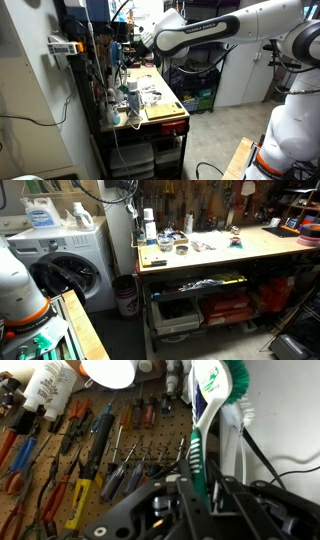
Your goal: Remove the white and green brush from the wall tools hanger and put it on board on the counter top
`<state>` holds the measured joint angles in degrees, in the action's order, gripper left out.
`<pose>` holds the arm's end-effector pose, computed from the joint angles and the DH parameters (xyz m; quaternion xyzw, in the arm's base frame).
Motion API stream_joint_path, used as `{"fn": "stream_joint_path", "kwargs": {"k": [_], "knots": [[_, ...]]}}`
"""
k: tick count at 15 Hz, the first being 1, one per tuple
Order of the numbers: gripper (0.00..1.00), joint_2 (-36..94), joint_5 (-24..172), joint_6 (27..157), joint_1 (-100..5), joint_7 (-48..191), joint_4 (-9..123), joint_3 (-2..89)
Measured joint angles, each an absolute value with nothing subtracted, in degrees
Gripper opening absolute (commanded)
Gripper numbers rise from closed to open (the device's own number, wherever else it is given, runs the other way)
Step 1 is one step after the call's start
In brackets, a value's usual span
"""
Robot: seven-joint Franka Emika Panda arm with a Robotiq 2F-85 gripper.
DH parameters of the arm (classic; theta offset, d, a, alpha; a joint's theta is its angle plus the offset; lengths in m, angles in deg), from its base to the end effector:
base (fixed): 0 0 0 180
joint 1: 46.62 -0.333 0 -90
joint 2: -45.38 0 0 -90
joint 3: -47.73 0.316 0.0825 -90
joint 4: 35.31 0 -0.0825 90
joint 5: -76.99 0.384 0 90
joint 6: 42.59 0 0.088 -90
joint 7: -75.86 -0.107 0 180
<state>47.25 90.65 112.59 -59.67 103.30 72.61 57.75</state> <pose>0.5568 0.2299 0.6200 -0.8496 -0.3164 -0.4158 0.0719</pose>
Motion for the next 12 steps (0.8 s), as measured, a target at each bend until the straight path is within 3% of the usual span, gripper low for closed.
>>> {"fn": "stream_joint_path", "kwargs": {"k": [12], "knots": [[0.05,49.9,91.7,113.0,-59.8,104.6,72.8,57.9]]}}
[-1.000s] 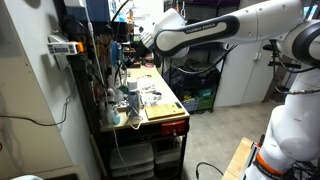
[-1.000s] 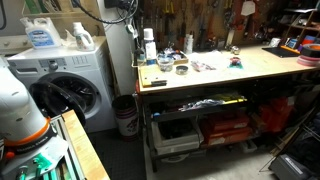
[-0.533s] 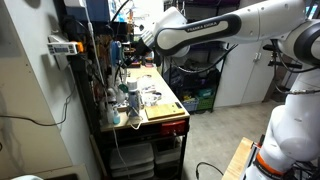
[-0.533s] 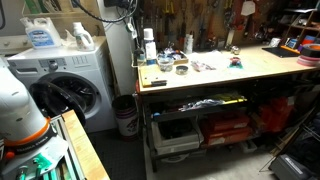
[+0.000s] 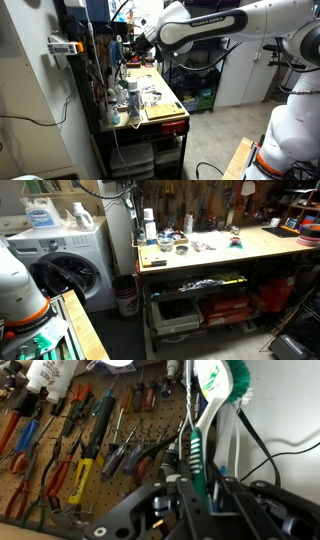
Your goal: Remove the white and green brush from the wall tools hanger and put it on board on the counter top
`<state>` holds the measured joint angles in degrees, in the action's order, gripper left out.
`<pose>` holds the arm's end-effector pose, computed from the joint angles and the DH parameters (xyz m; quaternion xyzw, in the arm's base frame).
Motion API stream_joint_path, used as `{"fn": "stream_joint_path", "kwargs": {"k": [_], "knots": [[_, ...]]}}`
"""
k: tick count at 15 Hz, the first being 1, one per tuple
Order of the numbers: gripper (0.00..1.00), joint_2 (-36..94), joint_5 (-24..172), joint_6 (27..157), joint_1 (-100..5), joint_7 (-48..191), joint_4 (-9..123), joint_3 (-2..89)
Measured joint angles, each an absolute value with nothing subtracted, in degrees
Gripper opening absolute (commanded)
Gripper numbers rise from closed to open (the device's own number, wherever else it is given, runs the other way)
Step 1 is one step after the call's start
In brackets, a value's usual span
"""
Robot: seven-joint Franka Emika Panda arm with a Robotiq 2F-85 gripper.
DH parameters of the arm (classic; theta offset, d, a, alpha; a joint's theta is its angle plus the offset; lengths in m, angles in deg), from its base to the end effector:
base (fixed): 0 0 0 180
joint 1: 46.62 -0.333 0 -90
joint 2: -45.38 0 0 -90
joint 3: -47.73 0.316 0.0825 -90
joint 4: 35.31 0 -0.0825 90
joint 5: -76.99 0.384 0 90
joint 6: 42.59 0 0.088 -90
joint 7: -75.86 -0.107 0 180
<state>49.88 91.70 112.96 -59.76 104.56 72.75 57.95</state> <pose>0.5424 0.2288 0.6463 -0.8364 -0.3208 -0.4385 0.0720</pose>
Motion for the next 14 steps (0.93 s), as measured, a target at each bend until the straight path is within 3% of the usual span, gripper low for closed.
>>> {"fn": "stream_joint_path", "kwargs": {"k": [14], "knots": [[0.05,53.6,87.7,106.8,-59.3,98.4,74.1,57.7]]}}
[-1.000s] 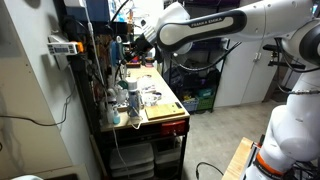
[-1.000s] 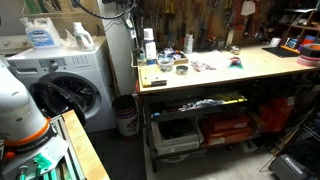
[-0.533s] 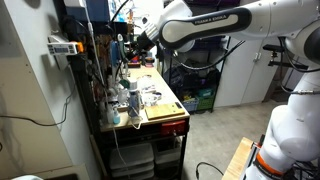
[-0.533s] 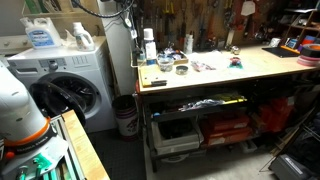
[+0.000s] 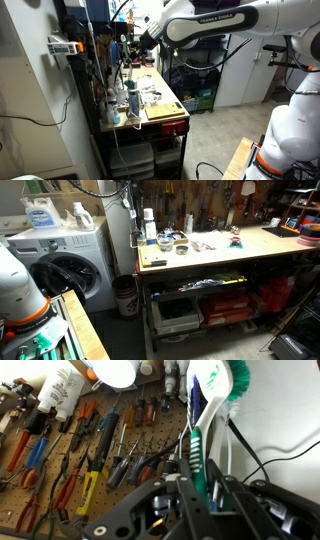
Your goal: Remove the white and green brush from the wall tools hanger and put it on board on the counter top
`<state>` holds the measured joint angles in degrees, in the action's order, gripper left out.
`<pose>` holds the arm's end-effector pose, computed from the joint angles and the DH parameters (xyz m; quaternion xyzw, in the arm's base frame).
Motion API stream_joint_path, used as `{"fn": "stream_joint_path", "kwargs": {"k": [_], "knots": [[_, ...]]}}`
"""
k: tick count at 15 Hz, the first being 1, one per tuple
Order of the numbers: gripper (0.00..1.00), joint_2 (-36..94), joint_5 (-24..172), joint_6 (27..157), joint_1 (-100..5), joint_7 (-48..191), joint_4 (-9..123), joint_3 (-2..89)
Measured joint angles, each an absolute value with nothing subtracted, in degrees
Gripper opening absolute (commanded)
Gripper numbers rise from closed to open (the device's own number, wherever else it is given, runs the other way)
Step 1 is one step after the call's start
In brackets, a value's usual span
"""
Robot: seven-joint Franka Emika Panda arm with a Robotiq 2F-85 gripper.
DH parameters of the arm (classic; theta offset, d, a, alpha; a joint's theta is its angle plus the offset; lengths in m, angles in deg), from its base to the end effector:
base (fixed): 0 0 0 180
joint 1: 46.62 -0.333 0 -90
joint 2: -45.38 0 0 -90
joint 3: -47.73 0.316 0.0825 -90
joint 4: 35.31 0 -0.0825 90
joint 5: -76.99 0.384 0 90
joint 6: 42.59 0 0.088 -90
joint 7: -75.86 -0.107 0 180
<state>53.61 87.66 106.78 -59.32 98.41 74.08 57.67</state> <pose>0.5232 0.2216 0.6569 -0.8593 -0.3039 -0.4063 0.0646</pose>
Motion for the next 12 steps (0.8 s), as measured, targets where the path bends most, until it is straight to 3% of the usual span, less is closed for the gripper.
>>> {"fn": "stream_joint_path", "kwargs": {"k": [12], "knots": [[0.05,57.4,86.2,105.7,-59.3,95.2,75.7,57.6]]}}
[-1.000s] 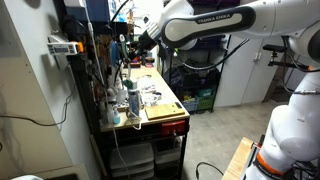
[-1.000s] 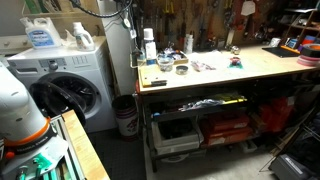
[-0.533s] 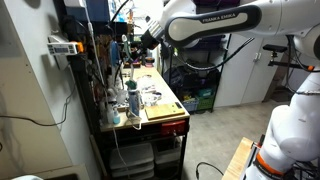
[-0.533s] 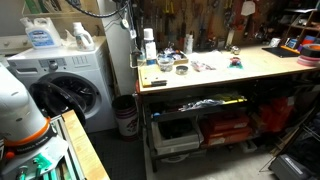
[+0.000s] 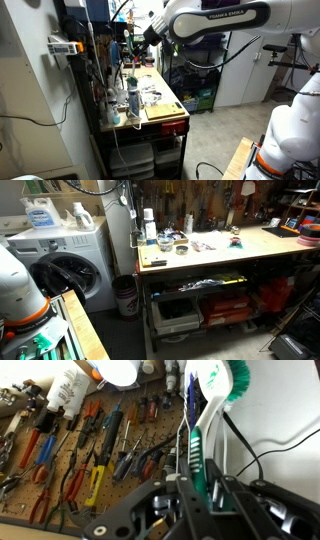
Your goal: Remove the white and green brush from the wall tools hanger and put it on board on the counter top
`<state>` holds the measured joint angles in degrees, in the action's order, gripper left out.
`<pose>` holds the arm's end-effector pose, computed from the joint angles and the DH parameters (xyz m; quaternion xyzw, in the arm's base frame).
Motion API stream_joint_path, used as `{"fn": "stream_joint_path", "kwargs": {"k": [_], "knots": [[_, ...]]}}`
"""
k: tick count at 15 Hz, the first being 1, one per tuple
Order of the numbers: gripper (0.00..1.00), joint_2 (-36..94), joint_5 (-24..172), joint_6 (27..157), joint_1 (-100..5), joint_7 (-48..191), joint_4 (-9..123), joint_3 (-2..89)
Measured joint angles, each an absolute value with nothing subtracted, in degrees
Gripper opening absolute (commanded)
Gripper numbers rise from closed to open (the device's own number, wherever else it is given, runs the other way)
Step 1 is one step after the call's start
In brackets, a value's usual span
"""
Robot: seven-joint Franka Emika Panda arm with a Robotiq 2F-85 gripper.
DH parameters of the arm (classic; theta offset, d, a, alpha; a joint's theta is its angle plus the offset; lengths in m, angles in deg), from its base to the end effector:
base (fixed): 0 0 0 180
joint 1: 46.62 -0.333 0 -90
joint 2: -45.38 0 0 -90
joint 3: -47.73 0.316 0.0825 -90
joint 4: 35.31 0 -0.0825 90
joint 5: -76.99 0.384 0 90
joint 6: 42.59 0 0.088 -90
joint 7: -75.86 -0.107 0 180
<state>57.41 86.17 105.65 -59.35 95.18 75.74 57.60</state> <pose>0.5018 0.2167 0.6753 -0.8616 -0.2886 -0.4130 0.0614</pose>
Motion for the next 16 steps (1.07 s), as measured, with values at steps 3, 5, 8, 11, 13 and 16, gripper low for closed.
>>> {"fn": "stream_joint_path", "kwargs": {"k": [3,5,8,11,13,16], "knots": [[0.05,59.2,85.5,105.6,-59.3,93.4,77.2,57.6],[0.05,60.2,85.2,105.4,-59.3,92.6,78.1,57.5],[0.05,61.6,84.6,103.8,-59.3,92.0,79.3,57.5],[0.05,63.0,84.6,101.0,-59.4,91.7,80.1,57.4],[0.05,64.0,84.7,98.7,-59.4,91.7,80.6,57.2],[0.05,65.2,85.0,93.4,-59.4,90.3,80.7,56.3]]}}
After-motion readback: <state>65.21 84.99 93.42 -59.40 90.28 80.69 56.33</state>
